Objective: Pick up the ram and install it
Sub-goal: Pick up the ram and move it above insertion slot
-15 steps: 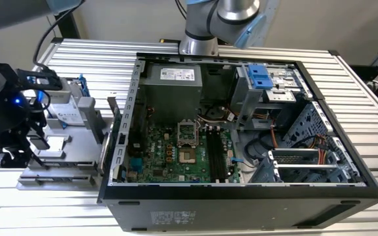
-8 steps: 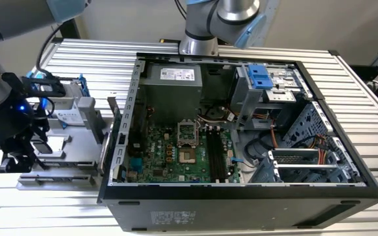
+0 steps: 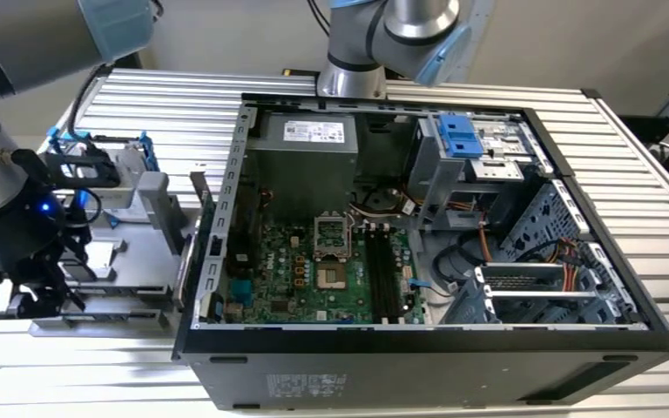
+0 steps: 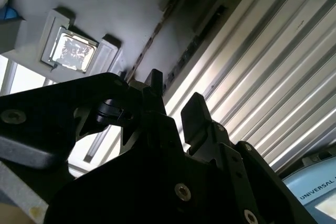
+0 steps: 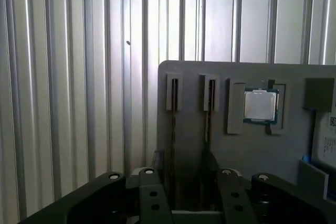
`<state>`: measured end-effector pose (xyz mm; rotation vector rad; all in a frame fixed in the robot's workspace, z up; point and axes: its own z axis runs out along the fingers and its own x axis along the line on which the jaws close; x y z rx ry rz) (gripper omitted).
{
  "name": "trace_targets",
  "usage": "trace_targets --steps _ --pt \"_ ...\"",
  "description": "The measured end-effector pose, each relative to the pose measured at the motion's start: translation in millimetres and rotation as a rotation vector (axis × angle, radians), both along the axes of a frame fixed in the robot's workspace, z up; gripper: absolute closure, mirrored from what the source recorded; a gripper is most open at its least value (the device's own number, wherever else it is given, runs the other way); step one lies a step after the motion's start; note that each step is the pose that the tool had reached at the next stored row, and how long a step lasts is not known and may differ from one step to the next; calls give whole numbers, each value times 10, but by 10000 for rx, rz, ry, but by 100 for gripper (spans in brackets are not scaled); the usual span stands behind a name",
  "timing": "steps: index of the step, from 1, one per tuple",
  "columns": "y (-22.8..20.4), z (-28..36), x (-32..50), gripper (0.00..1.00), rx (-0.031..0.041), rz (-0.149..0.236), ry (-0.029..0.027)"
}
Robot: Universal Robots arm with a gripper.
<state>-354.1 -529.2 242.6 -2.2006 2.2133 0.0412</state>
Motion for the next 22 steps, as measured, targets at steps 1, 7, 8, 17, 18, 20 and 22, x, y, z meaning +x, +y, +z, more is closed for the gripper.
trace_targets --steps 1,7,8,17,18,20,22 --pt "-1 -14 0 0 -1 -9 1" --pt "-2 -114 1 0 -2 -108 2" --pt "-2 -132 2 0 -1 -108 0" --pt "-2 -254 -1 0 -2 -117 2" --pt "-2 -263 -13 0 -1 -117 1" --pt "-2 -278 -39 0 -2 -117 1" --pt "-2 -304 -43 0 0 -116 -1"
